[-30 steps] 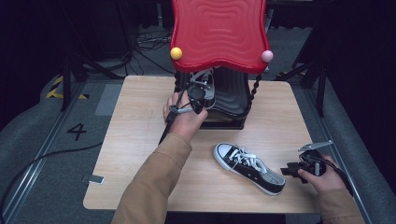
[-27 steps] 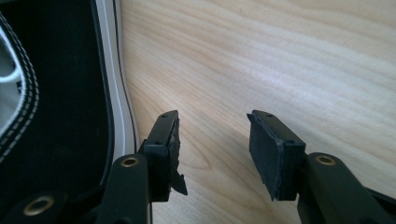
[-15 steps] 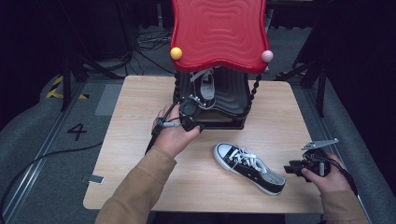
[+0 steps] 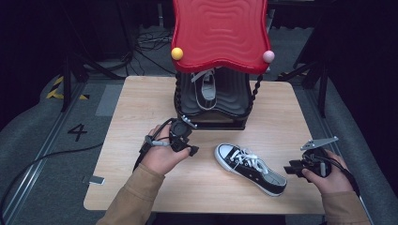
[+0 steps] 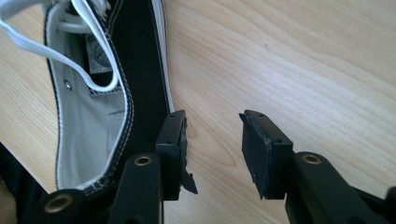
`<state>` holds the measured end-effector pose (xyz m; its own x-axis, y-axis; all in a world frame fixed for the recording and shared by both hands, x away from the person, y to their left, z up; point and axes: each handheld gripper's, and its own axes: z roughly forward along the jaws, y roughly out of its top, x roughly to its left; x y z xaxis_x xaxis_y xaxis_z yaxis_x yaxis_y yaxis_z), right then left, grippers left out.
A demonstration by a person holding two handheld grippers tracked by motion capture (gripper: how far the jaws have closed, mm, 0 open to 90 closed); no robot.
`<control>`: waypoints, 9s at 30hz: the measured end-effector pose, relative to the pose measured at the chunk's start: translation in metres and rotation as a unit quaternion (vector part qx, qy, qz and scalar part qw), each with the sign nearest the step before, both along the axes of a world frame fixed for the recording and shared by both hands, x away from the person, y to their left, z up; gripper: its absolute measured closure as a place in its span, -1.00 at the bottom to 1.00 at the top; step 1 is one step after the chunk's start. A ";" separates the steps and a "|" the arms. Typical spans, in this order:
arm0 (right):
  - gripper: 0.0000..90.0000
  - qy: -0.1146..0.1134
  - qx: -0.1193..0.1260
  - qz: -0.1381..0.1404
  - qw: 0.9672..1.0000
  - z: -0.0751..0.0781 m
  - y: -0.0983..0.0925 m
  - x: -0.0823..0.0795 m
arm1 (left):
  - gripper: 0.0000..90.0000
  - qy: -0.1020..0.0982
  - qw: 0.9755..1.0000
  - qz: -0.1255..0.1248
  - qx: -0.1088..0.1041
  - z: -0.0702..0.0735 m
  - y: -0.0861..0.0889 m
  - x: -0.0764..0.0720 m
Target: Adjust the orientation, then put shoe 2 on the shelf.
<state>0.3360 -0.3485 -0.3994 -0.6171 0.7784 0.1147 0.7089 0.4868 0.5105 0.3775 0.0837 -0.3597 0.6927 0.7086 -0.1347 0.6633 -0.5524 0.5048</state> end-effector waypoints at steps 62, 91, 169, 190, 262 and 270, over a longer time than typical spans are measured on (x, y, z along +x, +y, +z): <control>0.70 0.076 -0.048 0.131 0.987 -0.026 0.132 0.018 | -0.04 0.067 0.995 0.068 0.029 -0.029 0.064 -0.009; 0.92 0.041 -0.022 0.069 0.997 0.065 0.154 0.015 | -0.08 0.053 0.995 0.090 -0.003 -0.020 0.113 0.007; 0.32 -0.113 0.082 -0.071 0.988 0.078 0.204 0.132 | -0.10 0.095 0.989 0.113 0.001 -0.039 0.141 -0.018; 0.99 -0.066 0.028 0.006 0.997 0.083 0.148 0.053 | -0.10 0.105 0.989 0.100 0.009 -0.044 0.125 -0.012; 1.00 -0.118 0.015 -0.063 0.991 0.048 0.194 0.112 | -0.11 0.118 0.988 0.101 0.020 -0.055 0.126 -0.012; 1.00 -0.101 0.019 -0.080 0.991 0.043 0.192 0.128 | -0.12 0.119 0.988 0.100 0.020 -0.055 0.128 -0.013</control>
